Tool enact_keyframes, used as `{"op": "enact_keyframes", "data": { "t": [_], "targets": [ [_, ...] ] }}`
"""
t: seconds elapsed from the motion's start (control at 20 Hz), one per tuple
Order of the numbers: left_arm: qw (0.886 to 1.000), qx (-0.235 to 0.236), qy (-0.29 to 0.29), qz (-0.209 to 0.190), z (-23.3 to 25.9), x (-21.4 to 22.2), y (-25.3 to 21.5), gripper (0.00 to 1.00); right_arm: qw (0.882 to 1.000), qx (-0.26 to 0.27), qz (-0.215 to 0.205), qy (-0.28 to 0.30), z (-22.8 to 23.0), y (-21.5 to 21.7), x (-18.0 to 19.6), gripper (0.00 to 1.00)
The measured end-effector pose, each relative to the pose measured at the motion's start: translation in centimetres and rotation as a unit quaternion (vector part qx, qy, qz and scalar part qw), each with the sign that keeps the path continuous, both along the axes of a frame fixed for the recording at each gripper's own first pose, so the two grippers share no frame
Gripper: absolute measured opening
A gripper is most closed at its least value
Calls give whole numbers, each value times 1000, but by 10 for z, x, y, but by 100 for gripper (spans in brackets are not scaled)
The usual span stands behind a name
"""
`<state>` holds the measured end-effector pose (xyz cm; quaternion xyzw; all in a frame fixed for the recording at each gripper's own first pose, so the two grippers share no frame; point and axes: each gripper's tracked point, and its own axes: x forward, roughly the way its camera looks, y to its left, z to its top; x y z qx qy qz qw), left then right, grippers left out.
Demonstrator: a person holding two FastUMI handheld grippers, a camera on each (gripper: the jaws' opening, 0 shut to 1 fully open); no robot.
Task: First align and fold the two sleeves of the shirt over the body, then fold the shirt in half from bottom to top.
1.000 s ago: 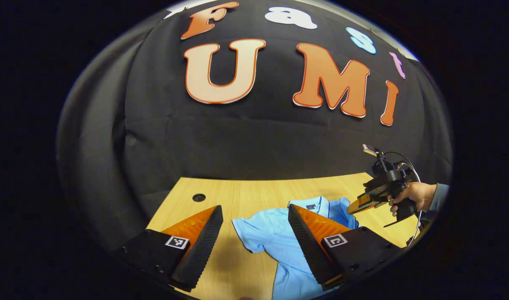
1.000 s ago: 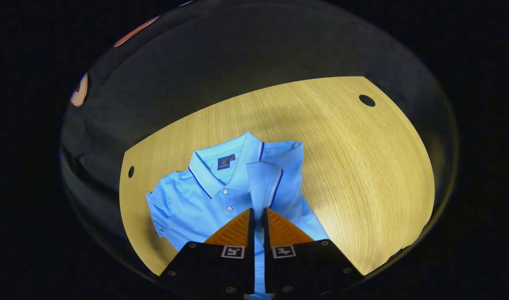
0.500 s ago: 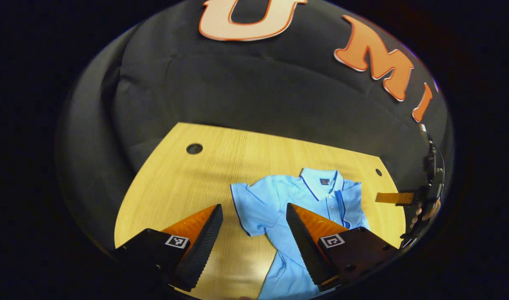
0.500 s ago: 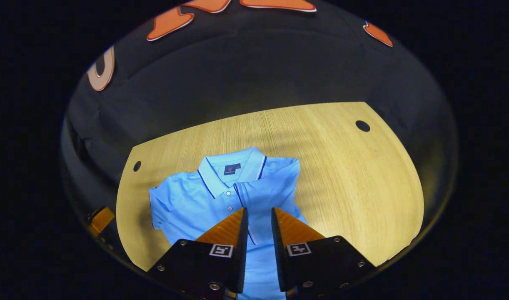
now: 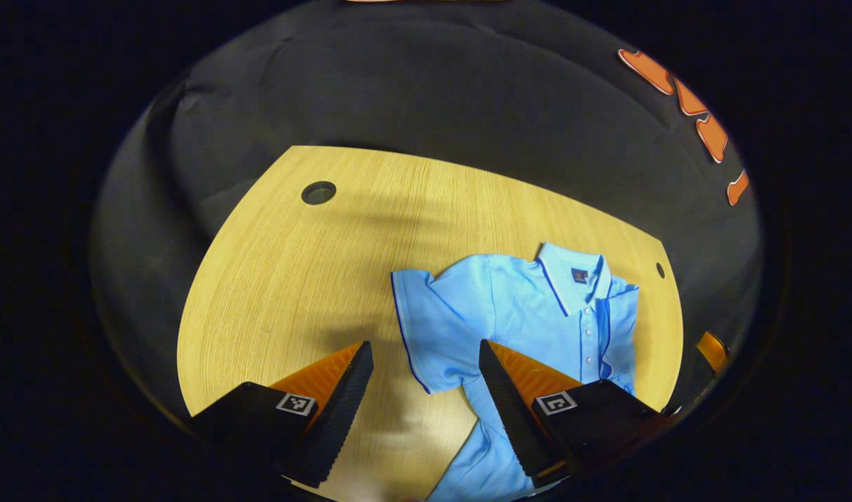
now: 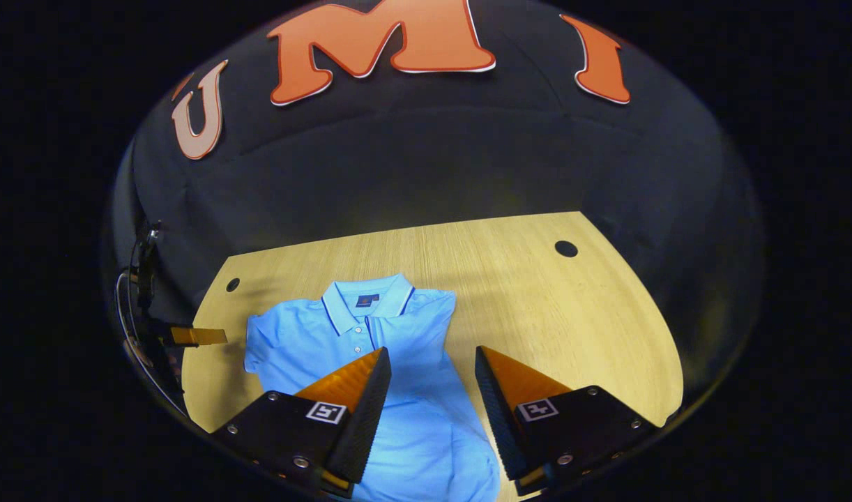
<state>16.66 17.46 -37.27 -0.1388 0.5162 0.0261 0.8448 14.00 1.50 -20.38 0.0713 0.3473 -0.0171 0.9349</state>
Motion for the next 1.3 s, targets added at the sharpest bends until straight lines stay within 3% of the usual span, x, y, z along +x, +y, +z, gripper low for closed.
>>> {"op": "enact_keyframes", "data": {
  "t": [0.4,0.8,0.9,0.95,1.0,1.1,1.2,1.25,1.3],
  "targets": [
    [996,12,87,-19,-47,12,-6,99,997,-9,-46,-58,34,-33,-41,78],
    [988,40,142,-37,-67,13,-16,98,995,-40,-60,-68,42,-43,-85,82],
    [985,46,163,-39,-73,6,-17,80,994,-34,-66,-82,47,-42,-95,84],
    [986,45,153,-40,-82,13,-20,79,992,-37,-74,-95,53,-45,-98,84],
    [986,47,157,-43,-76,12,-21,72,991,-38,-76,-103,54,-45,-105,84],
    [988,44,145,-35,-70,15,-22,72,991,-35,-81,-101,55,-44,-115,83],
    [988,43,145,-35,-74,14,-23,30,990,-29,-87,-105,58,-45,-121,84],
    [990,33,136,-28,-71,18,-26,30,990,-27,-89,-106,59,-46,-124,84],
    [989,31,140,-28,-74,17,-27,9,990,-25,-90,-108,60,-46,-127,84]
  ]
}}
